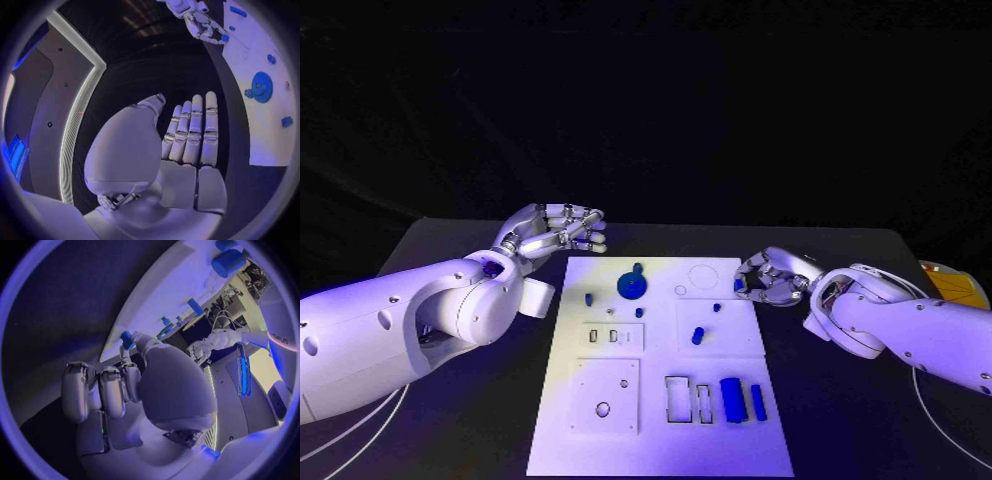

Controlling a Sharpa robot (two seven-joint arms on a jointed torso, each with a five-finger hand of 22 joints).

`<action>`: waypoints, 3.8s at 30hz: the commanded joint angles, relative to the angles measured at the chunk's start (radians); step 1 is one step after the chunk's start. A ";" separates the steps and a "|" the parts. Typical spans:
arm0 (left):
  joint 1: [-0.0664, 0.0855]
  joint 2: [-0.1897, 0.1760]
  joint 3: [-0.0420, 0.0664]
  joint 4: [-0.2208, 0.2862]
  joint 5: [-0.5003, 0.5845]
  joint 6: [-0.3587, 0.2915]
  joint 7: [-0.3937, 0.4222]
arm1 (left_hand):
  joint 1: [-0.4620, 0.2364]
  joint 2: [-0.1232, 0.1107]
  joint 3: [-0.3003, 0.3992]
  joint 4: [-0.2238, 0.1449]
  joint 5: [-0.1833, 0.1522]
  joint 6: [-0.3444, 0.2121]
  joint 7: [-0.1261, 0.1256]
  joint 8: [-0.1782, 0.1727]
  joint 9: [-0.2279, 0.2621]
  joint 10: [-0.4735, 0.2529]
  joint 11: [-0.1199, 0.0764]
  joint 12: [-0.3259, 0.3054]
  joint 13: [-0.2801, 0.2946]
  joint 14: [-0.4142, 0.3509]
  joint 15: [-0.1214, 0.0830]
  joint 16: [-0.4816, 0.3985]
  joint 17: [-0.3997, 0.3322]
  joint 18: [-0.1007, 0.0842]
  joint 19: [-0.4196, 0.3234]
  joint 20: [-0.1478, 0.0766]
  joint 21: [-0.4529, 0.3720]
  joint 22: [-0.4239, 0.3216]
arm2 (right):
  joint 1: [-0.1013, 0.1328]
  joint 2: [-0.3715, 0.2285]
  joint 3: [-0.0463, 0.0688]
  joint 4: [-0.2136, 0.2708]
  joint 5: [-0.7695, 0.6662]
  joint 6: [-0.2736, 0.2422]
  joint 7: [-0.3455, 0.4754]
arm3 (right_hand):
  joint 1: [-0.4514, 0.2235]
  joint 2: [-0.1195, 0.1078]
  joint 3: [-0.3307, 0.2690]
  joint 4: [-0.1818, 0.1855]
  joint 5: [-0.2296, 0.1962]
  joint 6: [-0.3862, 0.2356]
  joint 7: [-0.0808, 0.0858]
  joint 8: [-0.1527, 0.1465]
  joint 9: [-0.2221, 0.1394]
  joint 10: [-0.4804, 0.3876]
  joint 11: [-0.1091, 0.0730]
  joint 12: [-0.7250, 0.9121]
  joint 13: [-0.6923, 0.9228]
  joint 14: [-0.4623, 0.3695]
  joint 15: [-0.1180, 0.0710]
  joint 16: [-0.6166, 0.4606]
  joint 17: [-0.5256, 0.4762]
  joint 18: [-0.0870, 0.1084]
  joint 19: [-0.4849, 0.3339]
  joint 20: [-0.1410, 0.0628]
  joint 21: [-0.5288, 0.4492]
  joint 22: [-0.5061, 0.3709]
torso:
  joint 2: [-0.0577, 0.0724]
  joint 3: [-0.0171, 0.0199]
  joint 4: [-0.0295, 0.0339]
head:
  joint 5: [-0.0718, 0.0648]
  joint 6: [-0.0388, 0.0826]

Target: Assemble the parts on the task board

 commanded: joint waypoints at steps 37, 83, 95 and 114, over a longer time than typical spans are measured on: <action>0.001 0.011 0.000 -0.020 0.007 0.017 0.003 | 0.006 -0.006 0.009 0.000 -0.001 0.000 0.001 -0.005 0.002 0.005 0.001 -0.009 0.001 0.000 0.005 -0.007 0.005 0.011 -0.002 -0.001 0.006 0.002 | 0.039 0.050 0.003 0.250 -0.053 -0.158 -0.137 | 0.013 0.065 0.096 -0.030 -0.040 0.085 -0.041 0.056 0.024 0.029 -0.034 0.024 0.139 0.096 -0.038 0.007 0.225 -0.020 0.029 -0.035 0.029 0.161 | -0.016 -0.0037 0.0009 | 0.009 -0.010; 0.001 0.030 0.000 -0.035 0.008 0.024 -0.005 | 0.003 -0.008 0.009 0.001 -0.002 0.000 0.001 -0.005 0.003 0.007 0.001 -0.011 0.001 0.000 0.005 -0.008 0.007 0.011 -0.003 -0.001 0.007 0.002 | -0.083 0.319 -0.013 0.206 -0.280 -0.093 -0.358 | -0.035 0.031 0.088 -0.028 -0.059 0.085 -0.046 0.074 0.036 0.027 -0.039 0.018 0.135 0.096 -0.042 0.006 0.221 -0.018 0.024 -0.039 0.018 0.154 | -0.015 -0.0039 0.0017 | 0.041 -0.030; 0.001 0.028 0.000 -0.033 0.008 0.025 -0.005 | 0.000 -0.008 0.010 0.002 -0.002 -0.001 0.002 -0.006 0.003 0.007 0.002 -0.012 0.001 0.000 0.005 -0.009 0.008 0.011 -0.003 -0.001 0.007 0.002 | -0.093 0.328 -0.014 0.192 -0.316 -0.094 -0.365 | -0.032 0.021 0.088 -0.036 -0.064 0.085 -0.047 0.077 0.038 0.026 -0.040 0.017 0.134 0.095 -0.043 0.005 0.221 -0.017 0.023 -0.040 0.018 0.154 | -0.016 -0.0043 0.0023 | 0.042 -0.029; 0.001 0.025 0.000 -0.032 0.008 0.025 -0.005 | -0.001 -0.008 0.010 0.003 -0.002 -0.001 0.002 -0.006 0.003 0.007 0.002 -0.013 0.001 0.000 0.005 -0.010 0.009 0.011 -0.004 -0.001 0.008 0.002 | -0.096 0.335 -0.014 0.182 -0.322 -0.089 -0.372 | -0.040 0.014 0.086 -0.034 -0.066 0.076 -0.044 0.075 0.037 0.023 -0.037 0.014 0.131 0.095 -0.042 0.005 0.220 -0.017 0.022 -0.040 0.015 0.153 | -0.016 -0.0035 0.0017 | 0.043 -0.034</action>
